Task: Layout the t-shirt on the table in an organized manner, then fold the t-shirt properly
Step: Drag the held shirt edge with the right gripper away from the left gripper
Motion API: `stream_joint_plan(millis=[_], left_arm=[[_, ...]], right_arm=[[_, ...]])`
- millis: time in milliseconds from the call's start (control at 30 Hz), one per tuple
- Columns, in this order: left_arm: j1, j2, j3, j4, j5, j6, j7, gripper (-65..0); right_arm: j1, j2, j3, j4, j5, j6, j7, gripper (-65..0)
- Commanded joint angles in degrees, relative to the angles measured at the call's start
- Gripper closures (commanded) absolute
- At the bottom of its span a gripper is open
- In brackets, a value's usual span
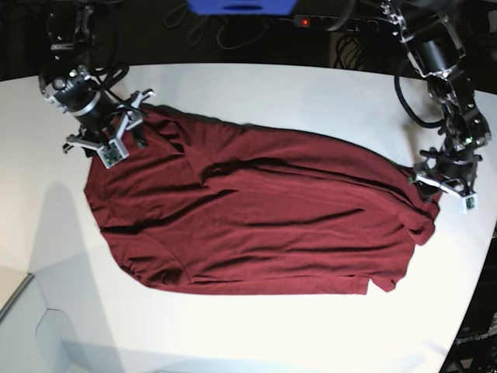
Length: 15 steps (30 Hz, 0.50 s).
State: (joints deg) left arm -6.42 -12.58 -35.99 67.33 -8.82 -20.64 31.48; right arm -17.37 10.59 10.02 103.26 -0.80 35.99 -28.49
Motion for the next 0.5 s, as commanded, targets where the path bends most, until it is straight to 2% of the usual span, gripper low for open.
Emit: stream_joint_plan(millis=[0,67,233,467], left_arm=[[-1.3,-1.1,-0.1,0.1,-0.5,-0.1,-1.2,-36.1],[-1.5,-1.1,-0.1,-0.6,-0.5,-0.1,-1.3,-36.1],[-2.7,-1.7,-0.1,-2.7,-0.2,-0.1,-1.3,-36.0],[-2.8,-2.9,-0.1,-5.7,-0.5,-0.1,-1.3,-35.7]], right_arm=[[-0.3,0.4,0.5,1.0,0.8,-0.1,1.1,-29.8],[-0.3,0.4,1.8,1.0,0.8,-0.1,0.9,-30.2],[-1.2,0.3,4.3,0.2,0.9,-0.1,1.0,-37.3],[-4.0,0.3,4.4,0.3,1.1,0.1,1.2,-37.7]])
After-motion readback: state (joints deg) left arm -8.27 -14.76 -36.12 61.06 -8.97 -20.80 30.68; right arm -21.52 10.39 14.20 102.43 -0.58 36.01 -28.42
